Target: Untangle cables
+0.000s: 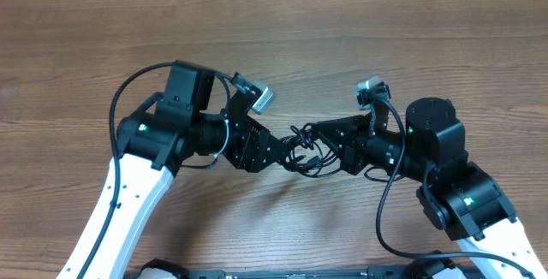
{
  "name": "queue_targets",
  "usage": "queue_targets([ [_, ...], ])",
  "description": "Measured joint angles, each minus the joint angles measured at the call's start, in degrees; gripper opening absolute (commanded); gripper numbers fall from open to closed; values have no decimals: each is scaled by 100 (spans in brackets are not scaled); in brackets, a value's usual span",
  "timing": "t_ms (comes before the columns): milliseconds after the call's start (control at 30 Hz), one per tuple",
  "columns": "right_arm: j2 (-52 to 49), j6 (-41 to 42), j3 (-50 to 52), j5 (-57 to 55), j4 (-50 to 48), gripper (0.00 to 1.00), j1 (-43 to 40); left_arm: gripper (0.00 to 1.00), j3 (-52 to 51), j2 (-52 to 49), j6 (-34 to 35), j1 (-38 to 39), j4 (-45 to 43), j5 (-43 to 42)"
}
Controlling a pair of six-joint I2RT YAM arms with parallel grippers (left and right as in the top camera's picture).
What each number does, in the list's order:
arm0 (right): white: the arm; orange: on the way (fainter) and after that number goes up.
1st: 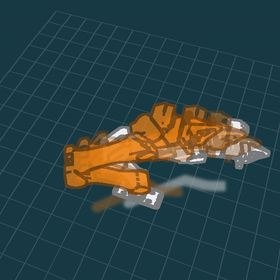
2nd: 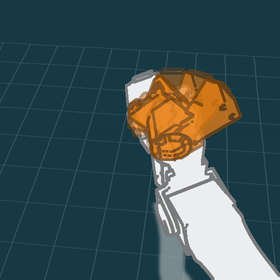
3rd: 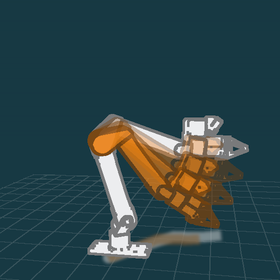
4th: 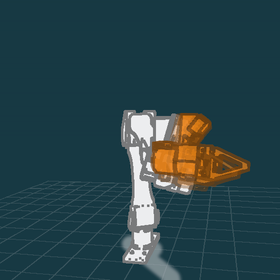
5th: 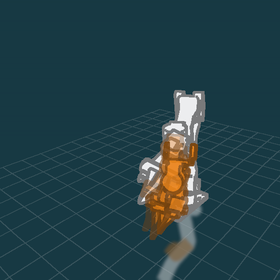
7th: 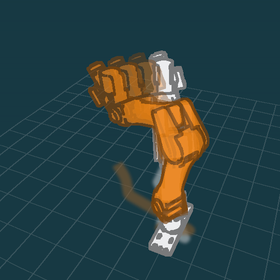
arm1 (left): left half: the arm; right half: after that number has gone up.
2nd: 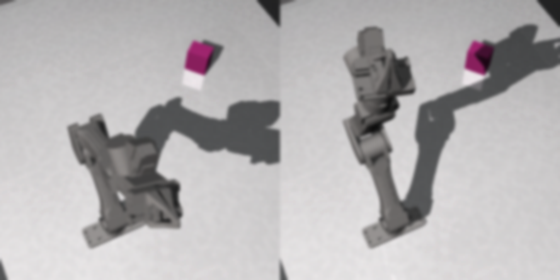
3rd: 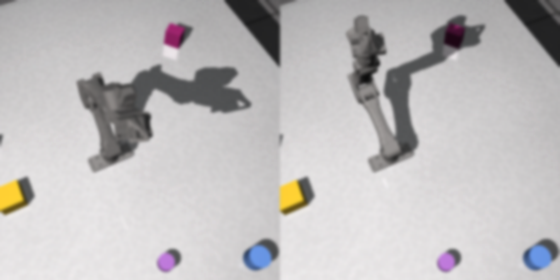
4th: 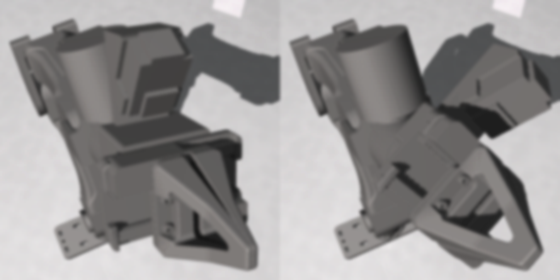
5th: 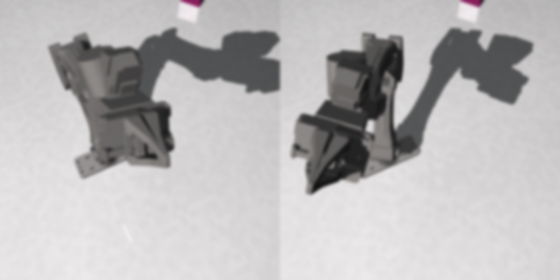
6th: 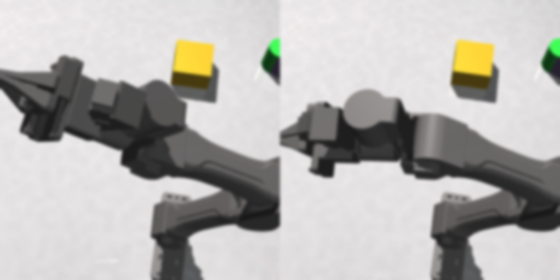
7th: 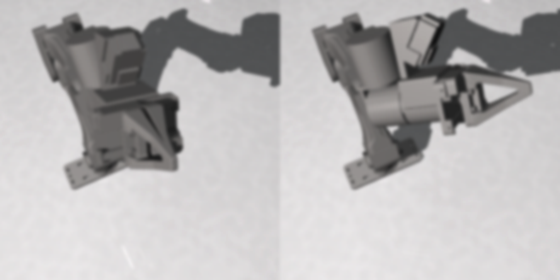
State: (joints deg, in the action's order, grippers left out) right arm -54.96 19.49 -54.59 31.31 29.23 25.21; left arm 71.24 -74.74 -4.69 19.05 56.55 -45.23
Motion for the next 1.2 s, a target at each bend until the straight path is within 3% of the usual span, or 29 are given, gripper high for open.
queue_targets([
  [100,0,0,0,116,-26,4,0,54,0,-146,9,0,-2,13],
  [267,0,0,0,225,-85,4,2,4,2,-378,44,0,-52,-22],
  [667,0,2,0,302,-85,5,0,5,2,-466,22,0,-328,-535],
  [733,0,2,0,299,-46,7,0,8,2,-466,22,0,-317,-514],
  [833,0,26,0,271,149,26,0,17,2,-466,28,0,-216,-317],
  [933,-9,4,-4,160,391,34,0,25,9,-466,127,0,-92,57],
  [967,-22,13,-4,114,490,38,0,31,9,-466,186,0,-33,227],
  [1033,-76,2,-4,50,645,44,0,54,11,-466,365,0,85,658],
  [1200,-343,20,-4,-44,1060,54,2,95,11,-468,868,0,214,1718],
])
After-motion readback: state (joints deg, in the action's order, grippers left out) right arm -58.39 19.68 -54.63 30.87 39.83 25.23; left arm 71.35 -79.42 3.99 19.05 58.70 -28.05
